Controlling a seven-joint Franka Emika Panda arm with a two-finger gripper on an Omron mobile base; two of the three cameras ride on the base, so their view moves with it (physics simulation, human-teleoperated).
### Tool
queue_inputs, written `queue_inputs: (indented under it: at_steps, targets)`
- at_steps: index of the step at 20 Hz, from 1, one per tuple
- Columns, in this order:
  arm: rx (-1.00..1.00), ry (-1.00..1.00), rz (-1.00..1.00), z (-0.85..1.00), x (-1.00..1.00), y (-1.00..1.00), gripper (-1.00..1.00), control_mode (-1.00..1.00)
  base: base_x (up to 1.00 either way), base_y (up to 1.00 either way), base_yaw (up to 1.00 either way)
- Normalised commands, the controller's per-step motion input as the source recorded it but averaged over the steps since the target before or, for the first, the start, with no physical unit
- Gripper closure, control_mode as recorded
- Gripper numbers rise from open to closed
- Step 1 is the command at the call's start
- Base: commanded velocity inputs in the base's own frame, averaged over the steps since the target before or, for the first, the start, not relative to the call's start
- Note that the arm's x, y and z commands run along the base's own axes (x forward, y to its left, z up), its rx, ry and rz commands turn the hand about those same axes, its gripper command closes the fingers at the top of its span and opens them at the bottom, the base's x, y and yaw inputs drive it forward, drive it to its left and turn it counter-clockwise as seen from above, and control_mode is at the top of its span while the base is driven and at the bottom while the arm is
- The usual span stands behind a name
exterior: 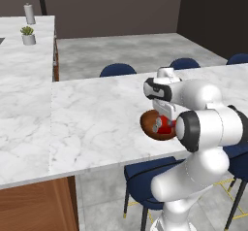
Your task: Open the fridge, grab two sodas, and place both sodas inside the bowl with ice on the dining counter.
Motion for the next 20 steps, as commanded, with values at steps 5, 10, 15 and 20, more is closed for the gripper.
queue_inputs:
  at_steps: [5,10,15,20]
  targets:
    - [0.00,0.00,0.00,-0.02,0.06,0.00,1.00,-1.00,0.00,0.00,0.00]
    - [0.00,-0.01,0.00,-0.07,0.02,0.00,1.00,-1.00,0.00,0.00,0.00]
    - [0.00,-0.03,0.00,-0.09,0.03,0.00,1.00,-1.00,0.00,0.00,0.00]
    - [0.00,-0.04,0.00,-0.10,0.02,0.00,1.00,-1.00,0.00,0.00,0.00]
